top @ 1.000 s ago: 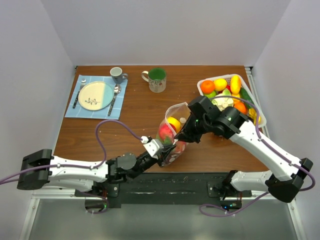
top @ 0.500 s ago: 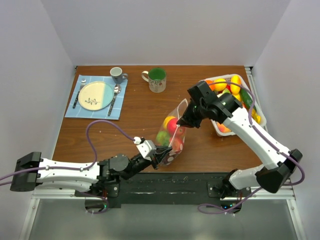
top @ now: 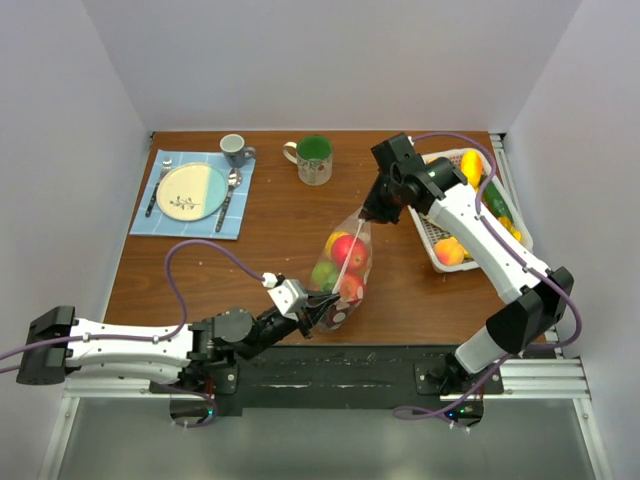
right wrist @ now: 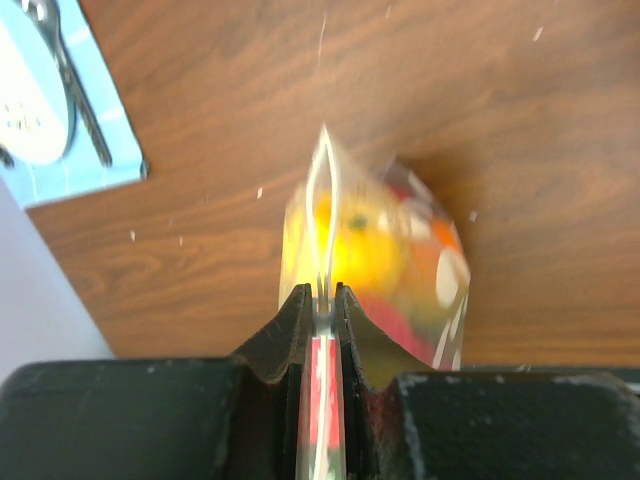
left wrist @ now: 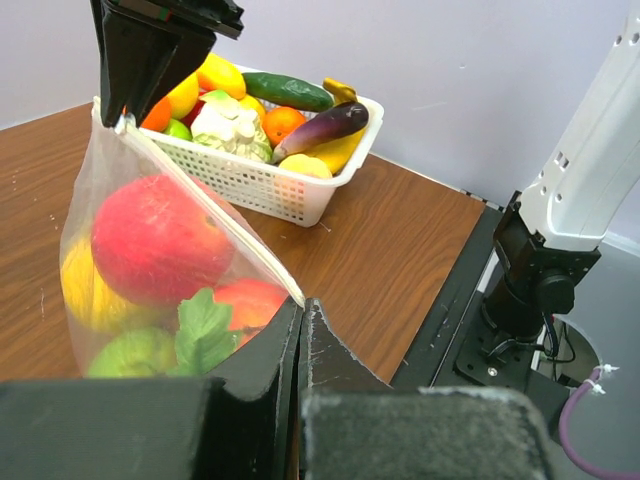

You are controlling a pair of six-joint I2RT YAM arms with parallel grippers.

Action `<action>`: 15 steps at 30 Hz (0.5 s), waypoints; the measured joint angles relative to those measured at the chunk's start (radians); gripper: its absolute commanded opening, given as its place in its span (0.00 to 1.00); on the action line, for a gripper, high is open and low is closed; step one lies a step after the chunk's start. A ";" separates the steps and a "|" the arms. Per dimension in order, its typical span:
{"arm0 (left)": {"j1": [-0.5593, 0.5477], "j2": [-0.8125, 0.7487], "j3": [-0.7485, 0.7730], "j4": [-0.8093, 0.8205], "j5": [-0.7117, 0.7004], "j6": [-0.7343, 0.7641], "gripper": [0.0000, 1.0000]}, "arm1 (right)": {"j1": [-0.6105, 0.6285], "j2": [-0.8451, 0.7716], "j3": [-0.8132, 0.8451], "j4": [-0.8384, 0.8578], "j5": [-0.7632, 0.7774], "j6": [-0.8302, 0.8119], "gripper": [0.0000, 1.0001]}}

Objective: Place the food in the zip-top bag and seal the zipper

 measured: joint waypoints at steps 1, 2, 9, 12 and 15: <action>0.000 -0.001 0.000 -0.001 -0.002 0.000 0.00 | -0.012 0.009 0.005 0.008 0.010 -0.007 0.02; -0.001 -0.002 0.000 -0.003 -0.004 0.000 0.00 | -0.023 0.017 0.010 0.015 0.013 -0.013 0.02; -0.006 -0.003 0.000 -0.016 -0.013 0.000 0.00 | -0.077 0.079 0.074 0.052 0.045 -0.047 0.02; -0.006 -0.004 0.000 -0.018 -0.021 0.000 0.00 | -0.092 0.093 0.090 0.062 0.047 -0.058 0.02; -0.006 -0.006 0.000 -0.021 -0.031 0.000 0.00 | -0.105 0.108 0.108 0.062 0.049 -0.064 0.02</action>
